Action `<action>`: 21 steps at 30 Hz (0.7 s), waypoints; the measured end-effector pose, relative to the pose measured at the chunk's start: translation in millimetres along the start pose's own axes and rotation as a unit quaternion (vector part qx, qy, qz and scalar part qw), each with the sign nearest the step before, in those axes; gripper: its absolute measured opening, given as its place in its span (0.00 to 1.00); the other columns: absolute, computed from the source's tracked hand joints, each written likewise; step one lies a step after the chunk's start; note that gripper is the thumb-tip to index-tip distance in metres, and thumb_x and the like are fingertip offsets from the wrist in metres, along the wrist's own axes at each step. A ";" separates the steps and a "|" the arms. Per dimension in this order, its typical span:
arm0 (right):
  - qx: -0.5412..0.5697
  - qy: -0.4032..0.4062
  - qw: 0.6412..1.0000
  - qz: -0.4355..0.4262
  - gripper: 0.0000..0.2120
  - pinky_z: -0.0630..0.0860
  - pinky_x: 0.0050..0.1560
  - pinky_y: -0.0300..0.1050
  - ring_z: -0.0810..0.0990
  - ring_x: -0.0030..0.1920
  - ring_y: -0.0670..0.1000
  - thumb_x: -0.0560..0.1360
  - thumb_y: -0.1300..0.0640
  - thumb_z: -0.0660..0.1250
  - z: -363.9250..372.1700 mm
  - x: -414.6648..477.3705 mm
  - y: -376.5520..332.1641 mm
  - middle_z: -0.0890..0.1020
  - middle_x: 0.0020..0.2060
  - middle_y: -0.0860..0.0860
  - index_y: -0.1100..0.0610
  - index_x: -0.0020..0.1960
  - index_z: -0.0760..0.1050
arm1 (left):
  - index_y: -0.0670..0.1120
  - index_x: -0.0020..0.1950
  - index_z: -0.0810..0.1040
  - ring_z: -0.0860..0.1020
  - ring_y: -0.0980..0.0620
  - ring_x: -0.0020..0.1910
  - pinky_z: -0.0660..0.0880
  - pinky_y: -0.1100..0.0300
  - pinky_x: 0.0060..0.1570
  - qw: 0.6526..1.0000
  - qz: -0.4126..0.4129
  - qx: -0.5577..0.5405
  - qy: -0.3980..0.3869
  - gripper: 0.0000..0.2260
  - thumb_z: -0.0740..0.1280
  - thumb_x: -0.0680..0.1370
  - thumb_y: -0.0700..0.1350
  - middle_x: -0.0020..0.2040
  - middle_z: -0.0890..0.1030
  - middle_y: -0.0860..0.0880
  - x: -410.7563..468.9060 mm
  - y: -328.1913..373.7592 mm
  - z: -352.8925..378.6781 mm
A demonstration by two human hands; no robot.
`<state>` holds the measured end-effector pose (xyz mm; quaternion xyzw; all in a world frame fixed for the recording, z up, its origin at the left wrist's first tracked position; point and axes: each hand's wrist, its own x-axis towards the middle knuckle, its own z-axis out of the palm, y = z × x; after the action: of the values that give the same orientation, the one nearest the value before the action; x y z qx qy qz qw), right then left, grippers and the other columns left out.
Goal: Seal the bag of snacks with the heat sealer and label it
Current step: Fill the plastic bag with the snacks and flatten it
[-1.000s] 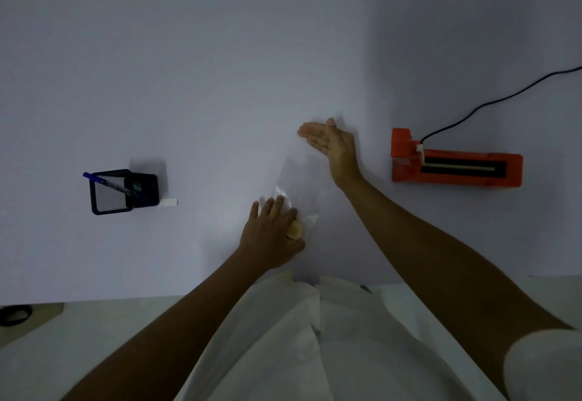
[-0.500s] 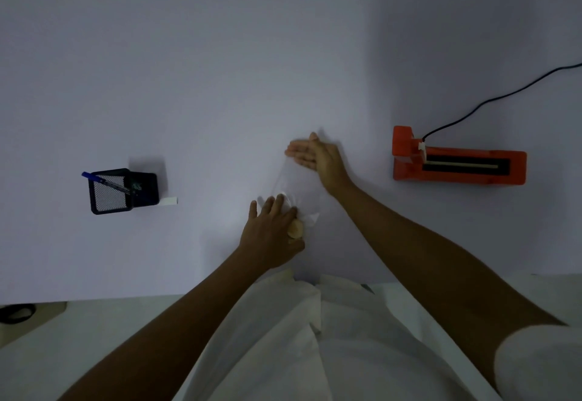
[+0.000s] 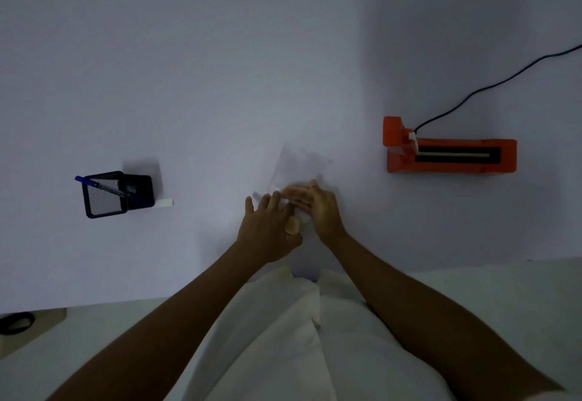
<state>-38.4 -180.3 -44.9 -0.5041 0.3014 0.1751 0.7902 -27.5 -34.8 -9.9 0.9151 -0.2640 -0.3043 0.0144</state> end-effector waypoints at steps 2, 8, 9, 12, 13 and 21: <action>0.008 0.005 1.000 0.006 0.22 0.80 0.56 0.44 0.84 0.56 0.56 0.85 0.53 0.50 -2.2 2.0 6.0 0.85 0.51 0.57 0.65 0.59 0.79 | 0.51 0.75 0.62 0.62 0.43 0.75 0.58 0.35 0.70 1.000 0.001 0.005 -0.008 0.36 0.58 0.72 0.68 0.77 0.60 0.43 0.3 -0.4 0.3; -0.026 0.012 1.000 -0.006 0.23 0.80 0.56 0.43 0.85 0.54 0.54 0.85 0.51 0.49 -10.5 24.3 -18.4 0.85 0.50 0.57 0.65 0.59 0.78 | 0.50 0.75 0.61 0.60 0.41 0.75 0.57 0.33 0.70 0.999 0.017 0.020 -0.033 0.35 0.59 0.73 0.68 0.77 0.58 0.42 0.6 -2.9 -3.4; -0.027 0.016 0.999 -0.006 0.24 0.80 0.56 0.43 0.85 0.53 0.54 0.85 0.51 0.49 -11.9 30.1 -24.8 0.85 0.49 0.57 0.66 0.59 0.78 | 0.50 0.75 0.61 0.60 0.41 0.75 0.56 0.33 0.70 0.999 0.016 0.023 -0.037 0.35 0.58 0.73 0.68 0.77 0.58 0.42 1.0 -2.5 -4.9; -0.022 0.028 0.999 -0.008 0.25 0.80 0.57 0.45 0.85 0.52 0.54 0.85 0.50 0.49 -16.6 45.9 -43.5 0.85 0.50 0.59 0.67 0.59 0.77 | 0.50 0.75 0.61 0.61 0.41 0.74 0.56 0.33 0.70 0.998 0.016 0.030 -0.043 0.35 0.59 0.73 0.68 0.77 0.58 0.42 1.3 -0.9 -8.1; -0.018 0.032 0.999 -0.007 0.25 0.81 0.56 0.45 0.85 0.52 0.55 0.85 0.50 0.49 -17.6 50.4 -47.9 0.85 0.49 0.60 0.67 0.58 0.78 | 0.50 0.75 0.61 0.61 0.41 0.74 0.56 0.33 0.70 0.999 0.015 0.028 -0.042 0.35 0.59 0.73 0.68 0.77 0.58 0.42 0.8 -0.9 -8.6; 0.011 0.064 0.997 -0.033 0.24 0.81 0.56 0.45 0.85 0.52 0.56 0.85 0.50 0.51 -19.6 63.3 -56.0 0.85 0.49 0.60 0.68 0.58 0.77 | 0.51 0.73 0.63 0.64 0.42 0.73 0.58 0.34 0.69 0.999 0.015 0.026 -0.034 0.33 0.58 0.73 0.69 0.76 0.61 0.42 1.2 -1.5 -10.6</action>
<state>36.2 -223.8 -53.6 -0.5153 0.3366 0.1133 0.7799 -20.0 -35.5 -2.2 0.9001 -0.2861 -0.3282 -0.0137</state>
